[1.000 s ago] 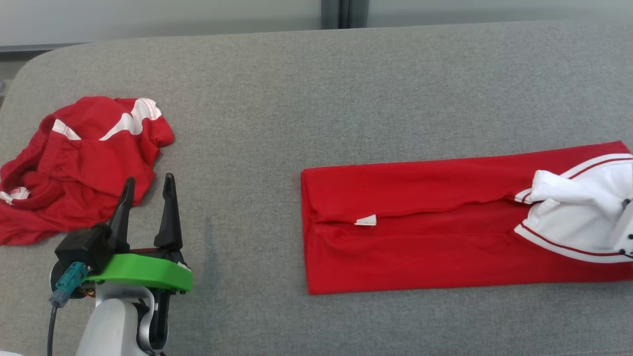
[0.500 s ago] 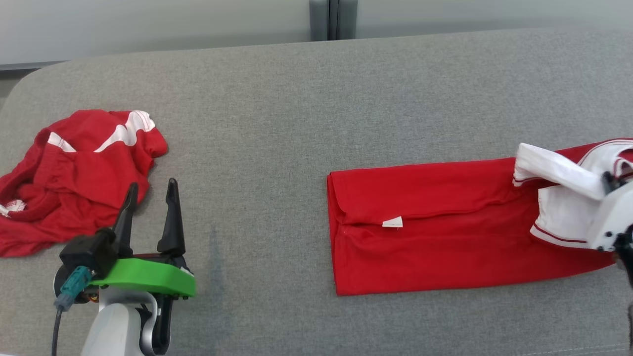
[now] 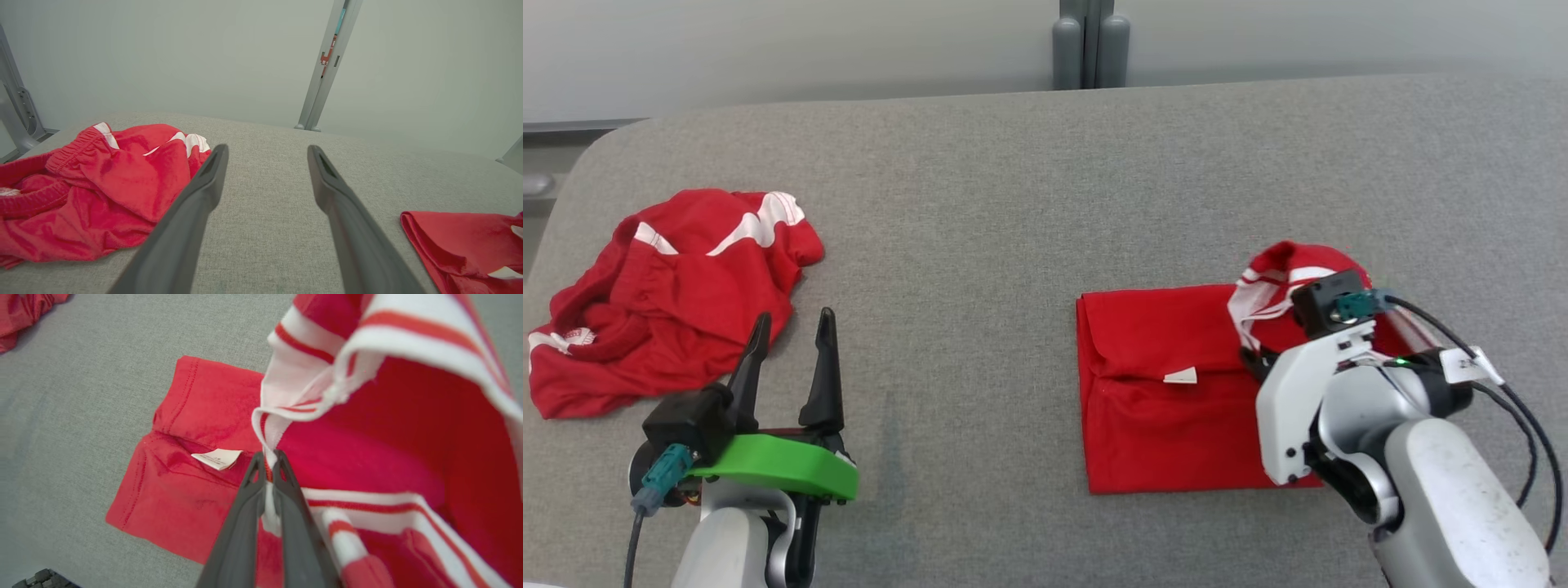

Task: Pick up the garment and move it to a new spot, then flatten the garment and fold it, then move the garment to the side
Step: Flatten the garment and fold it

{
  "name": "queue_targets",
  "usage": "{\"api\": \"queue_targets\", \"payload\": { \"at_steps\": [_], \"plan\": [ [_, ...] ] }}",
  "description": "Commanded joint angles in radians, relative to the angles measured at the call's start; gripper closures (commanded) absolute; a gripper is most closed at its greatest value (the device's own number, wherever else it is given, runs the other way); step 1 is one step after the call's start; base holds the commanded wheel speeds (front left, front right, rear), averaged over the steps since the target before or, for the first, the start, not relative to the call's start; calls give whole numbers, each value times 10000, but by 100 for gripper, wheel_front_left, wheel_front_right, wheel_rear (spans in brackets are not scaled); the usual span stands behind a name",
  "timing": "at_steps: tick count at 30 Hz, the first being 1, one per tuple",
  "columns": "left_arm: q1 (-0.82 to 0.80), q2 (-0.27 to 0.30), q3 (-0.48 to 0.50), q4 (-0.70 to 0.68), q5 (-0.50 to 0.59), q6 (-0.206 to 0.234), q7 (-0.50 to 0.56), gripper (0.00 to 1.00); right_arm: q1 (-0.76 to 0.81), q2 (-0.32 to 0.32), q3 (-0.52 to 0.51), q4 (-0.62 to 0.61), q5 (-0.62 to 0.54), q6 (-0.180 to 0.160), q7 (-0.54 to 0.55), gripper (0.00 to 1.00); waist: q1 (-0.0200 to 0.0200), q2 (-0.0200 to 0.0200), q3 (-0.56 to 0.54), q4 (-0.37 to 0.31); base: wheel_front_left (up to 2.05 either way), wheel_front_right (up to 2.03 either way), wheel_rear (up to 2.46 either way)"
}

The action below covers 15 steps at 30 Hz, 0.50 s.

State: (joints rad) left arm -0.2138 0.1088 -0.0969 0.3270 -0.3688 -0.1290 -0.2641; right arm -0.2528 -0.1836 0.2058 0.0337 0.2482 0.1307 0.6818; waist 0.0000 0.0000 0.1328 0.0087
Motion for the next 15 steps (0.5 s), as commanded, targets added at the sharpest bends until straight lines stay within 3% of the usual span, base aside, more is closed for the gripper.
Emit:
{"api": "queue_targets", "payload": {
  "at_steps": [1,15],
  "plan": [
    [100,14,-31,17,-53,-19,3,0,-229,63,302,239,182,-2,-33,100,0,0,7,89,0,0,0],
    [-231,-72,-203,20,-145,-19,3,0,-2081,452,2567,2680,574,-2,-429,100,0,0,364,556,0,0,0]
  ]
}}
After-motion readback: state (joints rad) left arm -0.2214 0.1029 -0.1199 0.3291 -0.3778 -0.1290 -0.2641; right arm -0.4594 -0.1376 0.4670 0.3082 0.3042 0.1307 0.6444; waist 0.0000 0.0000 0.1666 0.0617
